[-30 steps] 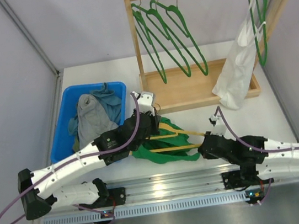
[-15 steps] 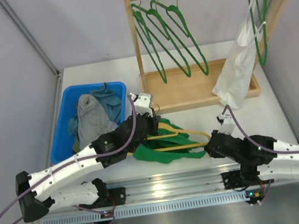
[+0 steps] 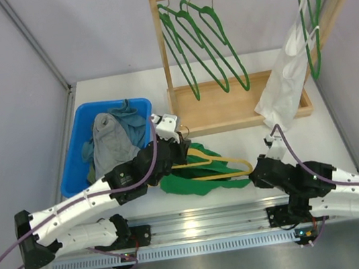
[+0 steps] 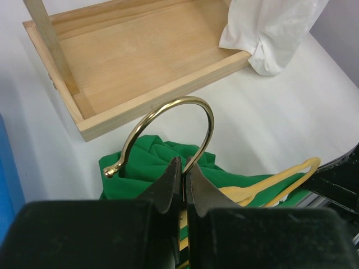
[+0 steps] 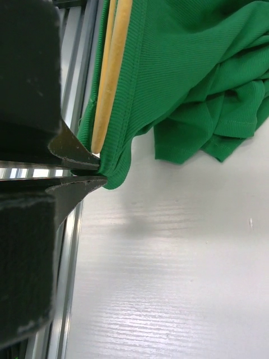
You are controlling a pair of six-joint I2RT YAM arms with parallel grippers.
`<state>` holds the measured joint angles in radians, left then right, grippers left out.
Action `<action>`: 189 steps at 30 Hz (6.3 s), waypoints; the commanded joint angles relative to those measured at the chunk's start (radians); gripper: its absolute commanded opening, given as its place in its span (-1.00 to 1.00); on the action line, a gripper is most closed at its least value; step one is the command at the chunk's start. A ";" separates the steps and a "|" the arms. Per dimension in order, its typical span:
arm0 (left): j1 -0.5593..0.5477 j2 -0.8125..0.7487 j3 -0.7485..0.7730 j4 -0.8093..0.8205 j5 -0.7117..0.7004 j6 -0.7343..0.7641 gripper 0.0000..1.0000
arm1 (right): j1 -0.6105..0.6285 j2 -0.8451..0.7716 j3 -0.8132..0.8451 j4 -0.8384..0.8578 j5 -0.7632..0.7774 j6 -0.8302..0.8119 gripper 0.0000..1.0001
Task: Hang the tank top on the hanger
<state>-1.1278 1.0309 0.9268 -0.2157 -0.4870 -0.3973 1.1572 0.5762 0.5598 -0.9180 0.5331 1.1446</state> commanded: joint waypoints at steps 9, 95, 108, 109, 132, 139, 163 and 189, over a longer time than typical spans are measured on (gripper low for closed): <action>0.003 -0.058 -0.028 0.035 -0.015 0.052 -1.00 | -0.022 -0.015 0.077 -0.104 0.054 -0.028 -1.00; -0.030 0.031 0.115 0.164 0.125 0.048 -1.00 | -0.065 0.258 0.491 0.387 -0.353 -0.804 -0.13; -0.030 -0.009 0.138 0.154 0.208 0.041 -1.00 | -0.065 0.350 0.462 0.521 -0.481 -0.930 -0.08; -0.030 -0.011 0.138 0.157 0.211 0.041 -1.00 | -0.065 0.347 0.450 0.527 -0.487 -0.933 -0.08; -0.030 -0.077 0.147 0.081 0.108 0.022 0.26 | -0.063 0.226 0.379 0.584 -0.440 -0.913 -1.00; -0.030 -0.170 0.098 -0.025 0.032 -0.029 0.26 | -0.065 0.192 0.397 0.536 -0.386 -0.904 -1.00; -0.015 -0.197 -0.056 -0.042 0.120 -0.057 0.24 | -0.065 0.142 0.471 0.455 -0.397 -0.901 -1.00; 0.077 -0.213 -0.137 0.151 0.301 -0.023 -0.49 | -0.065 0.106 0.469 0.441 -0.409 -0.895 -1.00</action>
<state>-1.0576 0.8394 0.7925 -0.1467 -0.2047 -0.4286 1.1027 0.7082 0.9653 -0.5251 0.1261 0.2390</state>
